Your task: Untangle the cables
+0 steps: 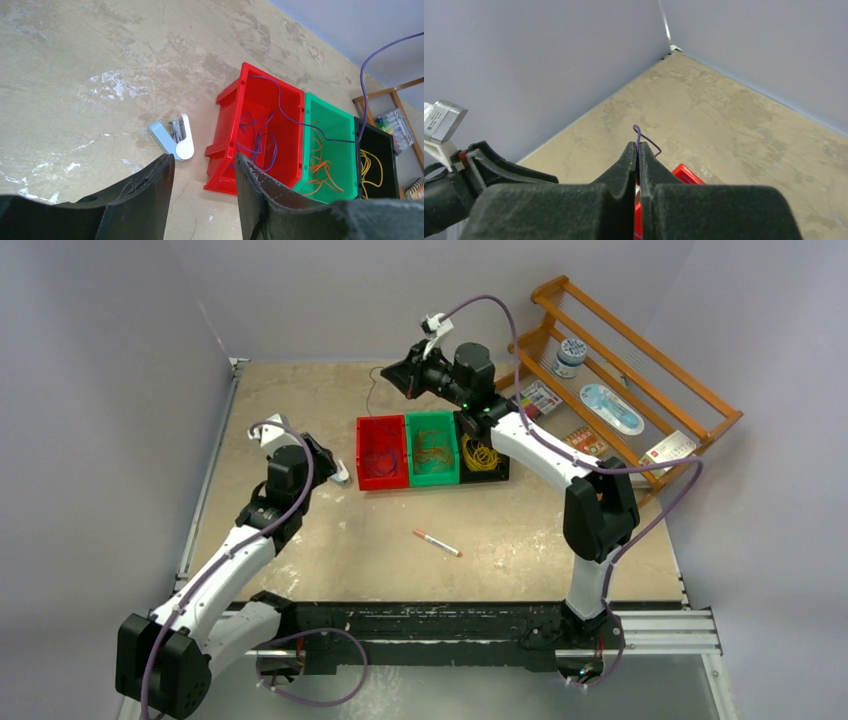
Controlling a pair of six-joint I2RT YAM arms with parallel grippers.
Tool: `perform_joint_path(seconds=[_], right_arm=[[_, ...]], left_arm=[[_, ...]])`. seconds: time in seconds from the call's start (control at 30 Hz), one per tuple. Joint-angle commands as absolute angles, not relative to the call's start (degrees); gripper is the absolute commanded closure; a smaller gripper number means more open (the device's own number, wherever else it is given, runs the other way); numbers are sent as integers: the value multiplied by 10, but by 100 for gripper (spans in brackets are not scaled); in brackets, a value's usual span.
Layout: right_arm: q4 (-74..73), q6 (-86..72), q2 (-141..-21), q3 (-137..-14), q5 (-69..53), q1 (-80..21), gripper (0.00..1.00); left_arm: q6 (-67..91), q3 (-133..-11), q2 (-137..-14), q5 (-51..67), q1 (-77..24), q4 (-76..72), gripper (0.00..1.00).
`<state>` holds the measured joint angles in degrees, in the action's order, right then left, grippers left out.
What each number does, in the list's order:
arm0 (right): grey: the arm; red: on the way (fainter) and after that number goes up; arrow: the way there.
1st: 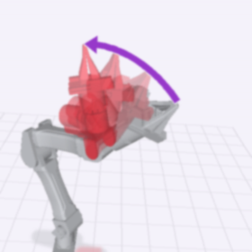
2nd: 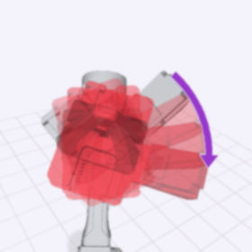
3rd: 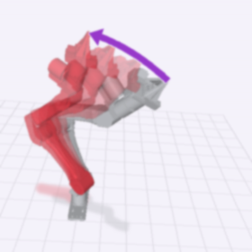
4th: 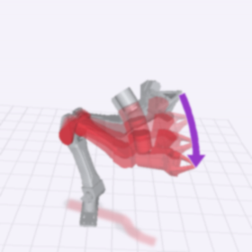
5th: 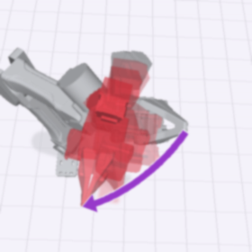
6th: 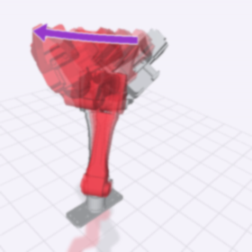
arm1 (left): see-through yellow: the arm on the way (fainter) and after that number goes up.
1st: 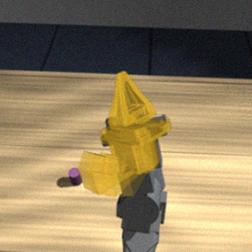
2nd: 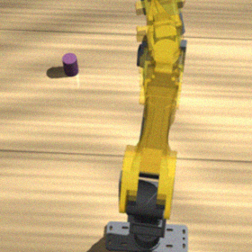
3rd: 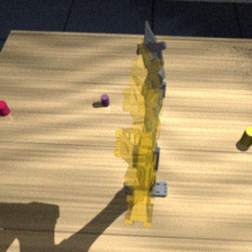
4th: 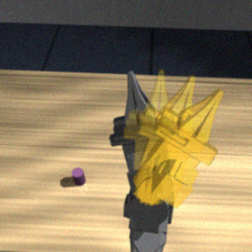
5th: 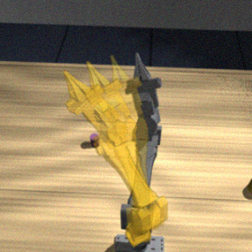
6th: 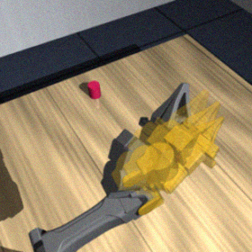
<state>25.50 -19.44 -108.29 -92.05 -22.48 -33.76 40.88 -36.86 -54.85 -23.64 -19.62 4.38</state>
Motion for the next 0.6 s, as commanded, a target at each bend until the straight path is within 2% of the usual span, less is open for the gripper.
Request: perform_joint_path(seconds=[0.0, 0.57], right_arm=[[240, -143, -1070, -890, -142, -339, 100], [192, -81, -1176, -922, -180, -345, 100]], left_arm=[[400, -387, -562, -209, -193, 12, 53], [386, -393, -600, -138, -193, -17, 52]])
